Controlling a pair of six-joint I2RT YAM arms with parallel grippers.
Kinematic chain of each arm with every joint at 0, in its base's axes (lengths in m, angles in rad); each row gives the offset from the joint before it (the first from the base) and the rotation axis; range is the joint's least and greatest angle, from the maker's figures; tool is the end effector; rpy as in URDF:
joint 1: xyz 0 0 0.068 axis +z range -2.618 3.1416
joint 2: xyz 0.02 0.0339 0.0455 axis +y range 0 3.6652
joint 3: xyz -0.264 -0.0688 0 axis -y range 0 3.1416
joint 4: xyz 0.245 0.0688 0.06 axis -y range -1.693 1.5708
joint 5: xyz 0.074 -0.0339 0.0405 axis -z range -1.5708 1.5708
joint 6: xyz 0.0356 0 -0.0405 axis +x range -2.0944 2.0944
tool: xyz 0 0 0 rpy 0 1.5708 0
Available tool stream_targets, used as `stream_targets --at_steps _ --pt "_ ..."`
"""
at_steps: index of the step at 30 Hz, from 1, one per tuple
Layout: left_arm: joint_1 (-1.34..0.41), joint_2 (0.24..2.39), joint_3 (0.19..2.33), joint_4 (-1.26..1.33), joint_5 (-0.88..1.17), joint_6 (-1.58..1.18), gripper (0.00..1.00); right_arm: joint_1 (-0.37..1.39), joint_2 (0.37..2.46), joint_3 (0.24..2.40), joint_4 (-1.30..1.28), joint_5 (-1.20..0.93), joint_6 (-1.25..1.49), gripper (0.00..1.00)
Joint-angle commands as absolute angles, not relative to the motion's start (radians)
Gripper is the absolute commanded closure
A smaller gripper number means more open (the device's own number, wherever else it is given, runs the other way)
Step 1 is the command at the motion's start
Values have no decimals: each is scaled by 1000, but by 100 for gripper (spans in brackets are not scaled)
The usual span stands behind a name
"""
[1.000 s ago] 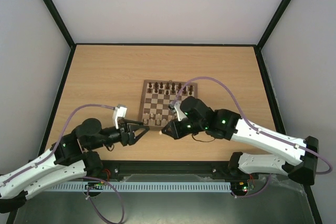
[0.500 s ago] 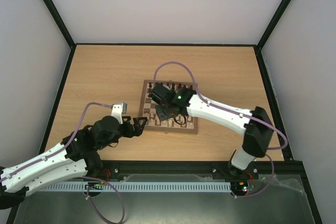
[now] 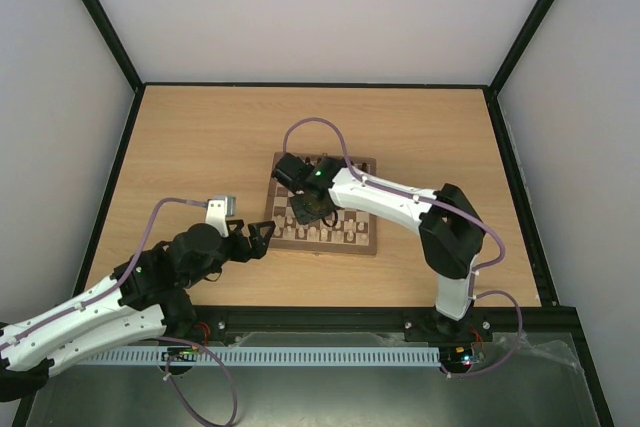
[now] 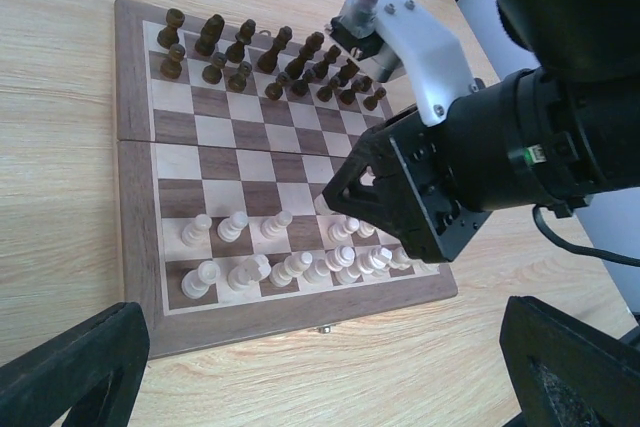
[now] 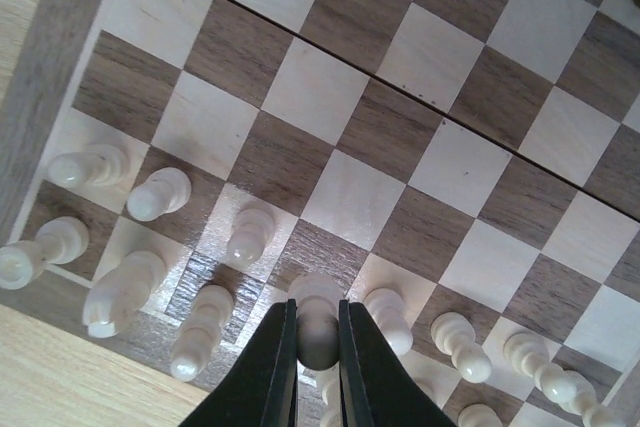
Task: Set up the chess pieces on the board
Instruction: Place the chess piece on the chessboard.
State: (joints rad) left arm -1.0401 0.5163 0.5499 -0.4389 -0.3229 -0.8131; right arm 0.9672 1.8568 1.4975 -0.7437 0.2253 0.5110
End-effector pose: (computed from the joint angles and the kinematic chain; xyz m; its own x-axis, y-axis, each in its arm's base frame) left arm 0.0767 -0.1084 0.2695 -0.6241 -0.2977 -0.7225 0.3157 0.7497 -0.5816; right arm 0.2302 0.3198 0.2398 -0.8064 -0.3298 -0.4908 -0.4023 0.9143 0.0466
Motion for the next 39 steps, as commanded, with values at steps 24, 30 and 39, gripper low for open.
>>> stream_targets --at_steps 24,30,39 --pt "-1041 553 547 -402 -333 -783 1 936 1931 1415 -699 163 474 94" --pt "-1041 568 549 -393 -334 -775 1 935 1943 1414 -693 156 468 94" --pt "-1041 581 550 -383 -334 -772 1 928 1948 1403 -690 150 466 92"
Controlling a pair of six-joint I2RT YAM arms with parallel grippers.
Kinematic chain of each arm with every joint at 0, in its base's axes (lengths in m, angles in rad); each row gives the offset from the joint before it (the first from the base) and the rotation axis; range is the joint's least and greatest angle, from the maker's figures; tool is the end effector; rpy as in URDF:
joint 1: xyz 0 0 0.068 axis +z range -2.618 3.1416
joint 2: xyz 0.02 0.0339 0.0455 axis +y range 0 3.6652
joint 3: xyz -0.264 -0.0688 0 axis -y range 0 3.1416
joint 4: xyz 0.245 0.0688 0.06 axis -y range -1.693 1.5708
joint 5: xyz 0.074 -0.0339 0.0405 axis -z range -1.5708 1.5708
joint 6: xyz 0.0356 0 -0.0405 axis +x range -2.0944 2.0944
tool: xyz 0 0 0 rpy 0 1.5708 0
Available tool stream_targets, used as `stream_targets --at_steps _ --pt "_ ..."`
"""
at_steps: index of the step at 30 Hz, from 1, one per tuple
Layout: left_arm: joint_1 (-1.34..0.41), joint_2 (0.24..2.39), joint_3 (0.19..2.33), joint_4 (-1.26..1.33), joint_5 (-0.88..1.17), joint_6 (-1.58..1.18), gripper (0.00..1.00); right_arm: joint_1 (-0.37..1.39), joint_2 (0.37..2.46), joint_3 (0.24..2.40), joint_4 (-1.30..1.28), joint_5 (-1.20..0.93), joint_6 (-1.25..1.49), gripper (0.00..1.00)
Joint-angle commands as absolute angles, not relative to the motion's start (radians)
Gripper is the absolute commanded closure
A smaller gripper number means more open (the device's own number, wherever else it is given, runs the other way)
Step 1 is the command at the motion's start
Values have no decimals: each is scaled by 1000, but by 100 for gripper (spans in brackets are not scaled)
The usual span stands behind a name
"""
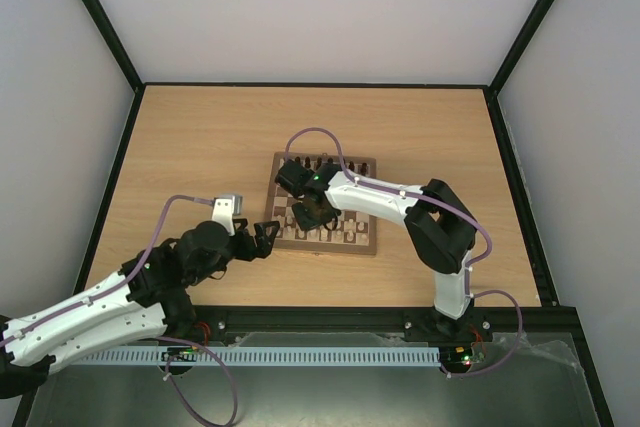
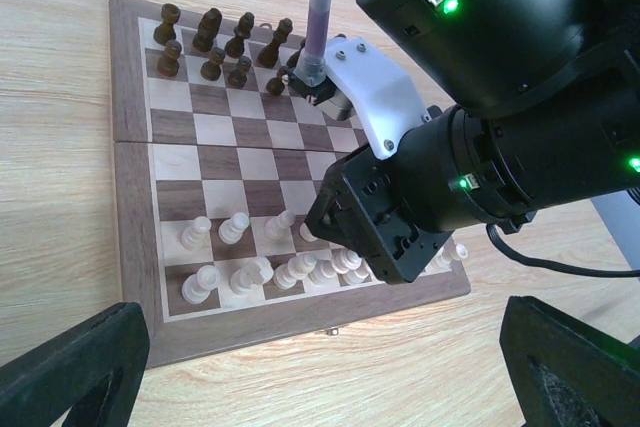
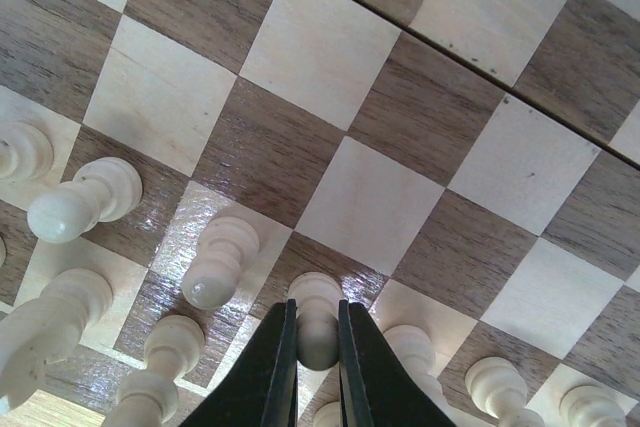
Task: Set up the chess pieces on the board
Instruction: Place the chess piece on the chessboard, then reset both arms
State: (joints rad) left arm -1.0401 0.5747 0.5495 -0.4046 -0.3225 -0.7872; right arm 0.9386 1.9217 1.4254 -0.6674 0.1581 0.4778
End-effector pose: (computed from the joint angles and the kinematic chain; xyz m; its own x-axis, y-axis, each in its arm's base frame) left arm 0.0820 -0.1175 0.2659 -0.6250 -0.2624 -0.7352 0.3250 0.7688 -0.5507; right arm 0.2397 0.3178 0.1973 -0.8312 -0.3664 -0.4181 -0.4252 0.9035 0.0537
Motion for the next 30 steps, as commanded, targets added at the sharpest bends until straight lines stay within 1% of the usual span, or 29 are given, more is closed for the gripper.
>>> stream_targets --at_steps 1,9,14,21,29,30 --pt "-1042 583 550 -381 -334 -772 1 928 1947 1403 -688 149 465 91" --pt "-1041 591 551 -372 -334 -772 1 929 1938 1401 -686 147 462 81" --pt "-1042 599 552 -369 -334 -773 1 929 1934 1398 -687 149 460 79" --pt "-1041 611 554 -362 -336 -775 1 928 1911 1405 -677 148 456 73" --pt "-1042 631 568 -359 -346 -772 1 909 1893 1434 -683 161 448 64" --pt "-1042 634 573 -362 -350 -770 1 908 1886 1438 -685 159 447 60"
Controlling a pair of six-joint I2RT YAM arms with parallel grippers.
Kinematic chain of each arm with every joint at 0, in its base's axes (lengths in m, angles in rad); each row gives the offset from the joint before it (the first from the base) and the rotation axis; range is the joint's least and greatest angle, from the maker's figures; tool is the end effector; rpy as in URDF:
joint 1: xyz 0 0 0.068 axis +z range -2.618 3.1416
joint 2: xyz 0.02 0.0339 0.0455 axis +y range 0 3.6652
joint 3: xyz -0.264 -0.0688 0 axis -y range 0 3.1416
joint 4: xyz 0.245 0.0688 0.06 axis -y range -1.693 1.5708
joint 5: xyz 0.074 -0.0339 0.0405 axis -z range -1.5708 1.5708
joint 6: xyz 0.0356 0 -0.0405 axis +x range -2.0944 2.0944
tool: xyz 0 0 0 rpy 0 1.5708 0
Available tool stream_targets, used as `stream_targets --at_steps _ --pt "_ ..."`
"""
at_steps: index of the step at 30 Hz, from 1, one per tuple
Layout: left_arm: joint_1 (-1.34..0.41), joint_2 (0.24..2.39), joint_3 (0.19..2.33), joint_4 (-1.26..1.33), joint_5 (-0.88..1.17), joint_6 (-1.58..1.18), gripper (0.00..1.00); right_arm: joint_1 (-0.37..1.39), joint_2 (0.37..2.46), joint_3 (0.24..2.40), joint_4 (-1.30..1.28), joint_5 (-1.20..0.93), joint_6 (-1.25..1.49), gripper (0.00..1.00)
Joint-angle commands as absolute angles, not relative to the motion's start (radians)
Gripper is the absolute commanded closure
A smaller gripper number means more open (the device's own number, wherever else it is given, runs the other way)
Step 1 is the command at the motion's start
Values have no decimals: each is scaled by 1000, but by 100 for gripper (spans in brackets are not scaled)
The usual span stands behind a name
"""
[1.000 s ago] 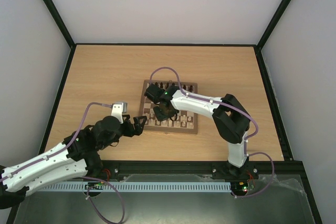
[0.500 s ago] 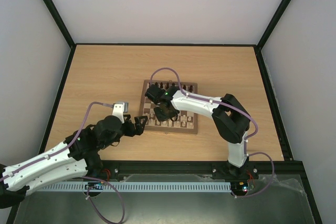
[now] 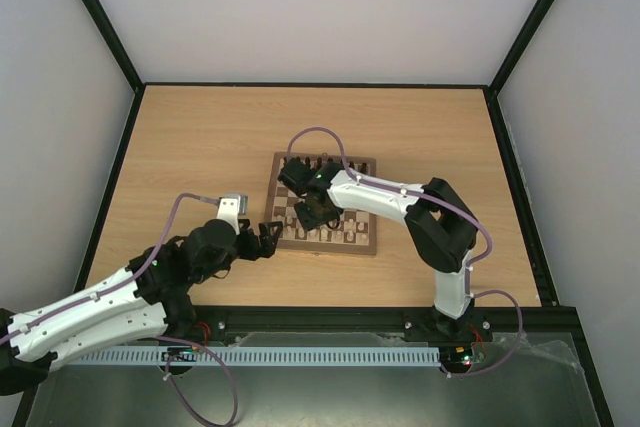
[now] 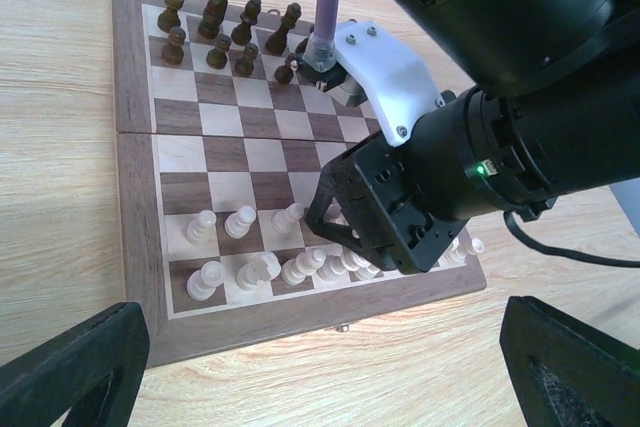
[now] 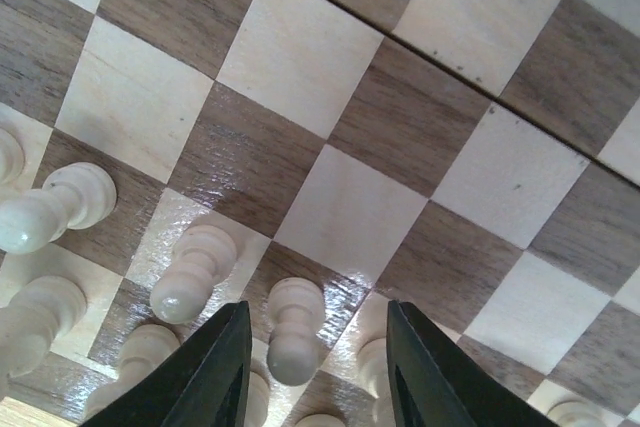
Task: Set up the chess pieces on the board
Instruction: Reset both arms
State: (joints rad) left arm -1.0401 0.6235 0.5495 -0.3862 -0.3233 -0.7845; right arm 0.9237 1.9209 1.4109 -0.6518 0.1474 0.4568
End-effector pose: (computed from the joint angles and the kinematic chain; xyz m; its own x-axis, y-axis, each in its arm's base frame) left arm 0.0862 -0.1245 0.2615 -0.6350 -0.2414 -0.7338 0.3180 0.7840 -0.5331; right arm 0.2436 0.3137 0.1940 -0.8290 -0.3734 -0.4163 -0.4327 0.8999 0.0545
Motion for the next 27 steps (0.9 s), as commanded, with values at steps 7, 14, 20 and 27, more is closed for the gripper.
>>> stream_targets --at_steps 7,14,20,27 --pt "-1040 656 618 -376 -380 -758 1 902 1839 1487 -707 177 436 46" --pt "-1037 697 666 -366 -444 -733 1 882 1716 1477 -707 237 439 1" --pt "-1034 780 719 -303 -599 -682 1 870 1482 1343 -570 547 467 2" --pt "-984 907 726 -229 -831 -677 1 727 1264 1085 -453 702 438 2"
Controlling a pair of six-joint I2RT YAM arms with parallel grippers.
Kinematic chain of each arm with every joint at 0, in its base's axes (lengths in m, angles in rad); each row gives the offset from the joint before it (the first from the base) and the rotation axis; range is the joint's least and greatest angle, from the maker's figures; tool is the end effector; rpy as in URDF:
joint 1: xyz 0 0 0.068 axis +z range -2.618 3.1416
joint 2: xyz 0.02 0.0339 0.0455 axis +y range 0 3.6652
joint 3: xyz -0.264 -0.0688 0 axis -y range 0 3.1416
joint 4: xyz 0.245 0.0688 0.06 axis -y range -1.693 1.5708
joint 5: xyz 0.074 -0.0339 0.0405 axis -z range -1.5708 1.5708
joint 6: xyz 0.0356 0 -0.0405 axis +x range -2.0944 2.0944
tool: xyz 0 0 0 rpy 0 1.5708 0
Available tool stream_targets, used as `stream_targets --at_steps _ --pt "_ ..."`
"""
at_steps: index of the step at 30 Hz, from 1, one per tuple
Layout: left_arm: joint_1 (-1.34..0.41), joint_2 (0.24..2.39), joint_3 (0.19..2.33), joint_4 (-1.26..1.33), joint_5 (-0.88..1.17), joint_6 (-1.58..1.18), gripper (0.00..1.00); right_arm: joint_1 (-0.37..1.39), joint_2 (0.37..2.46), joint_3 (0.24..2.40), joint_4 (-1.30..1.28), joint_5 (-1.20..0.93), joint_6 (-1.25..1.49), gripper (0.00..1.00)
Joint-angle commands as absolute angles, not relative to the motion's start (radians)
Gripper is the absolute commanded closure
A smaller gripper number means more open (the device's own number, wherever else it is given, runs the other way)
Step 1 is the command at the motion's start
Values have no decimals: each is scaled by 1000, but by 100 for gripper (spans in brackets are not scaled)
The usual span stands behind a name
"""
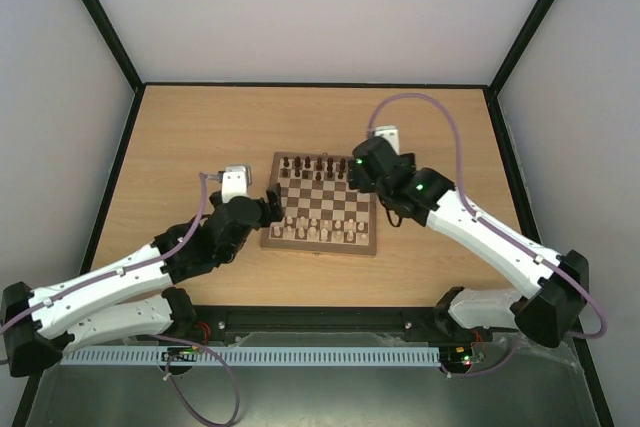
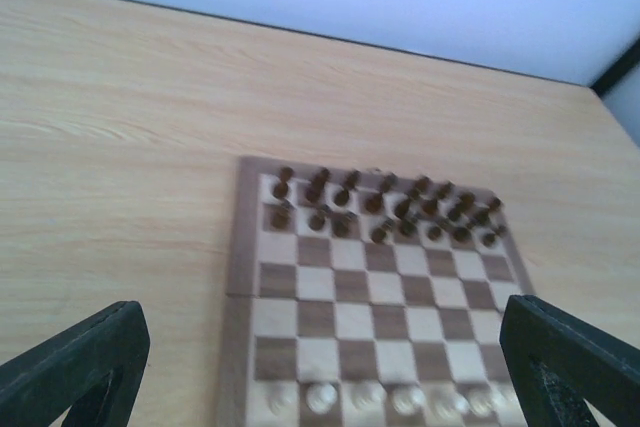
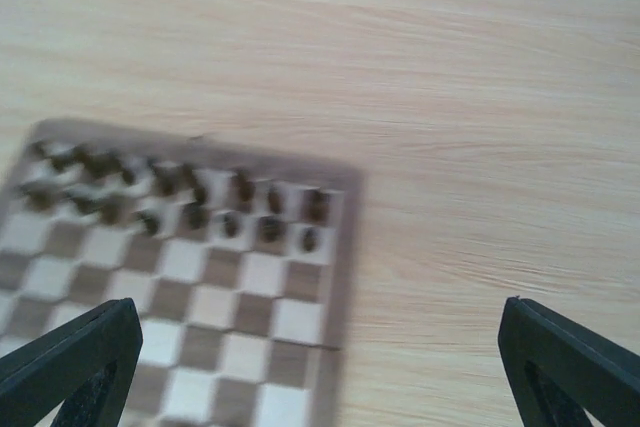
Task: Set up the chess pieces on the board
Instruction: Reset both arms
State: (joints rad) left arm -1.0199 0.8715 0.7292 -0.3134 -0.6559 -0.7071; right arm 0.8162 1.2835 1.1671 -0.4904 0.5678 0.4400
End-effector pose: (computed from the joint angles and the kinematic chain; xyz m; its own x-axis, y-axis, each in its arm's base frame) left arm 0.1195 -0.1530 0.2952 -0.4276 -0.2875 -0.8570 0.1458 0.9137 -0.3793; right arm 0.2064 0.1916 0.3385 -0.4861 0.0072 -0.8739 -0.1156 0.9907 0.0724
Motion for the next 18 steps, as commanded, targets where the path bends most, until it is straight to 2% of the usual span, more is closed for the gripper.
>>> stream_targets --at_steps 1,7,11,14,18 --pt "-971 918 716 -198 -860 -671 1 701 1253 1059 -430 717 439 1" --pt "-765 991 682 -65 -865 -629 1 514 1072 757 -92 679 390 1" --pt "-591 974 611 51 -773 -574 1 457 997 587 164 827 300 1" --pt "-501 934 516 180 -790 -530 1 353 970 513 241 818 363 1" --pt "-403 926 441 274 -785 -502 1 301 1017 426 414 850 341 2"
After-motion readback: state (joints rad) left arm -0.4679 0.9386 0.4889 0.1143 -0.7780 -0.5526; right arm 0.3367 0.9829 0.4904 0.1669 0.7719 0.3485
